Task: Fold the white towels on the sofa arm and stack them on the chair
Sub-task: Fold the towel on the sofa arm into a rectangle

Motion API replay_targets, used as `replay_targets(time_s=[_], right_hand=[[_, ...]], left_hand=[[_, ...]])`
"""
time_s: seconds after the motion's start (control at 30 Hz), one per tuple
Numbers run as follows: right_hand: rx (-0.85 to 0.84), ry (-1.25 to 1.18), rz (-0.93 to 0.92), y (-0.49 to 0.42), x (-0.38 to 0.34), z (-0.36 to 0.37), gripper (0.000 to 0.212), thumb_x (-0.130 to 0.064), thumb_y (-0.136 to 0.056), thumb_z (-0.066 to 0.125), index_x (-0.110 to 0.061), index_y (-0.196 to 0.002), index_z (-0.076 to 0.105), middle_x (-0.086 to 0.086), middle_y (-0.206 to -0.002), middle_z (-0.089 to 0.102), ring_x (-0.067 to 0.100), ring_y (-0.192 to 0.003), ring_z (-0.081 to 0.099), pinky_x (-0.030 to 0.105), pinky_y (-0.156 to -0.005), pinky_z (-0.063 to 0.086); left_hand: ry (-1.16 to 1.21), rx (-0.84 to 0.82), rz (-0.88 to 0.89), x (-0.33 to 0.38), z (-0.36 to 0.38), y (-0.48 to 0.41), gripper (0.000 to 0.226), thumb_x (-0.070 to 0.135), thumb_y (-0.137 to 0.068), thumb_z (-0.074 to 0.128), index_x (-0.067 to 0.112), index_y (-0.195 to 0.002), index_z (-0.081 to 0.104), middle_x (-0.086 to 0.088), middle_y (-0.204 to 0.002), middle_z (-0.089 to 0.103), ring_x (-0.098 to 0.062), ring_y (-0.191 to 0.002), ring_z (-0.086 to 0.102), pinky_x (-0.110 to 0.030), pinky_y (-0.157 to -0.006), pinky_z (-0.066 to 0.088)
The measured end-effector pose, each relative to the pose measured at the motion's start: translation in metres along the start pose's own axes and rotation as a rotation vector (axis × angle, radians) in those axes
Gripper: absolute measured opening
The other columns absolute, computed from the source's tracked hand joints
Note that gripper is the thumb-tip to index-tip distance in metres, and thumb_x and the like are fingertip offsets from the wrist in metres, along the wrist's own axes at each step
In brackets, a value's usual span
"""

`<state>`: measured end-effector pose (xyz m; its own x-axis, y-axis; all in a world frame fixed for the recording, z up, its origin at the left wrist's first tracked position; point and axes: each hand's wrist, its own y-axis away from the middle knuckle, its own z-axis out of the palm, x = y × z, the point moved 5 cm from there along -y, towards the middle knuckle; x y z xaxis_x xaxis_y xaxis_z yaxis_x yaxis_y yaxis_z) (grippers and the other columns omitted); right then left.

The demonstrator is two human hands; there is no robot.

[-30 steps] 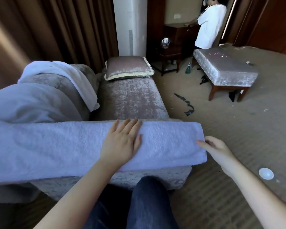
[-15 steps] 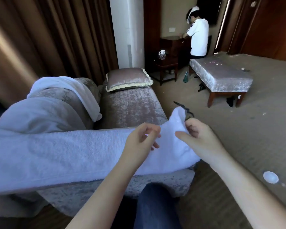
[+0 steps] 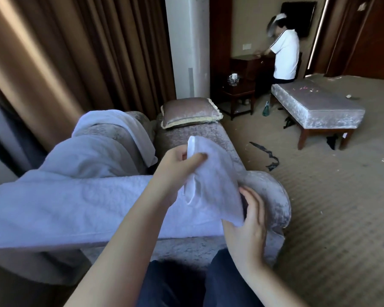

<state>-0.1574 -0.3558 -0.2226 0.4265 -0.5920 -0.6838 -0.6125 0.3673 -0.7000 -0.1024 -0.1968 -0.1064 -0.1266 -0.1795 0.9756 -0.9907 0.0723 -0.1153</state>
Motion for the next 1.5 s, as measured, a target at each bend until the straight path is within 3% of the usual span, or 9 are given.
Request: replay_targets(time_s=[0.1, 0.4, 0.57, 0.7, 0.8, 0.93, 1.2, 1.33, 1.5], right_hand=[[-0.016, -0.008, -0.066, -0.004, -0.005, 0.015, 0.067, 0.017, -0.065, 0.074, -0.016, -0.121, 0.055, -0.003, -0.122, 0.056, 0.013, -0.113, 0.053, 0.021, -0.098, 0.042], [-0.544, 0.131, -0.496, -0.001, -0.023, 0.059, 0.088, 0.028, -0.053, 0.059, -0.012, -0.131, 0.058, 0.005, -0.143, 0.049, 0.021, -0.139, 0.033, 0.047, -0.101, 0.047], [-0.747, 0.297, -0.503, 0.014, -0.023, 0.075, 0.084, -0.007, -0.06, 0.08, -0.016, -0.138, 0.051, 0.003, -0.15, 0.042, 0.017, -0.145, 0.02, 0.033, -0.117, 0.019], [-0.745, 0.429, -0.56, 0.018, -0.028, 0.067, 0.07, -0.063, -0.091, 0.039, -0.021, -0.147, 0.039, -0.001, -0.157, 0.029, 0.014, -0.149, 0.01, 0.036, -0.118, 0.009], [-0.741, 0.332, -0.438, 0.006, -0.043, 0.069, 0.081, -0.074, -0.092, 0.013, -0.021, -0.142, 0.048, -0.003, -0.154, 0.035, 0.016, -0.146, 0.023, 0.042, -0.117, 0.02], [-0.644, 0.299, -0.381, -0.016, -0.046, 0.096, 0.074, -0.057, -0.1, 0.007, -0.013, -0.14, 0.05, 0.005, -0.15, 0.042, 0.022, -0.142, 0.033, 0.039, -0.115, 0.026], [-0.618, 0.305, -0.445, -0.015, -0.024, 0.112, 0.058, -0.046, -0.097, 0.037, -0.011, -0.143, 0.046, 0.004, -0.151, 0.04, 0.02, -0.143, 0.029, 0.035, -0.119, 0.017], [-0.585, 0.021, -0.036, -0.025, -0.005, 0.087, 0.052, -0.042, -0.097, 0.045, -0.016, -0.141, 0.046, -0.002, -0.146, 0.044, 0.016, -0.138, 0.033, 0.029, -0.114, 0.025], [-0.597, 0.298, 0.117, -0.039, 0.003, 0.072, 0.048, -0.062, -0.084, 0.043, -0.017, -0.084, 0.06, -0.003, -0.091, 0.054, 0.023, -0.096, 0.043, 0.031, -0.08, 0.034]], left_hand=[[-0.022, 0.038, 0.012, 0.001, -0.033, 0.004, 0.056, 0.038, -0.075, 0.065, -0.012, -0.098, 0.054, -0.014, -0.083, 0.058, -0.027, -0.075, 0.056, -0.041, -0.069, 0.04], [-0.115, 0.334, -0.124, -0.065, -0.134, 0.032, 0.027, 0.027, -0.082, 0.068, 0.004, -0.096, 0.066, -0.013, -0.088, 0.071, -0.029, -0.086, 0.067, -0.043, -0.074, 0.053], [-0.462, 0.538, -0.164, -0.096, -0.147, 0.038, 0.04, 0.022, -0.091, 0.064, 0.015, -0.128, 0.049, -0.002, -0.108, 0.059, -0.022, -0.092, 0.057, -0.031, -0.072, 0.037], [-1.02, 0.645, 0.214, -0.076, -0.125, 0.048, 0.051, 0.014, -0.086, 0.066, 0.009, -0.134, 0.049, -0.015, -0.133, 0.052, -0.037, -0.111, 0.054, -0.047, -0.085, 0.048], [-1.129, 0.573, 0.536, -0.063, -0.094, 0.048, 0.04, 0.02, -0.094, 0.056, 0.008, -0.132, 0.055, -0.013, -0.14, 0.052, -0.035, -0.124, 0.052, -0.047, -0.099, 0.045], [-1.262, 0.341, 0.492, -0.093, -0.067, 0.031, 0.053, 0.043, -0.101, 0.031, 0.011, -0.134, 0.058, -0.009, -0.142, 0.053, -0.033, -0.131, 0.049, -0.053, -0.105, 0.04], [-1.332, 0.327, 0.488, -0.124, -0.068, 0.027, 0.058, 0.05, -0.102, 0.026, 0.015, -0.145, 0.046, -0.006, -0.15, 0.044, -0.03, -0.141, 0.036, -0.052, -0.115, 0.025], [-1.34, 0.364, 0.496, -0.123, -0.067, 0.03, 0.056, 0.048, -0.101, 0.03, 0.017, -0.146, 0.044, -0.005, -0.15, 0.044, -0.029, -0.141, 0.036, -0.052, -0.115, 0.025], [-1.366, 0.372, 0.494, -0.121, -0.065, 0.028, 0.055, 0.046, -0.1, 0.034, 0.016, -0.144, 0.047, -0.005, -0.149, 0.045, -0.029, -0.139, 0.039, -0.053, -0.114, 0.026]])
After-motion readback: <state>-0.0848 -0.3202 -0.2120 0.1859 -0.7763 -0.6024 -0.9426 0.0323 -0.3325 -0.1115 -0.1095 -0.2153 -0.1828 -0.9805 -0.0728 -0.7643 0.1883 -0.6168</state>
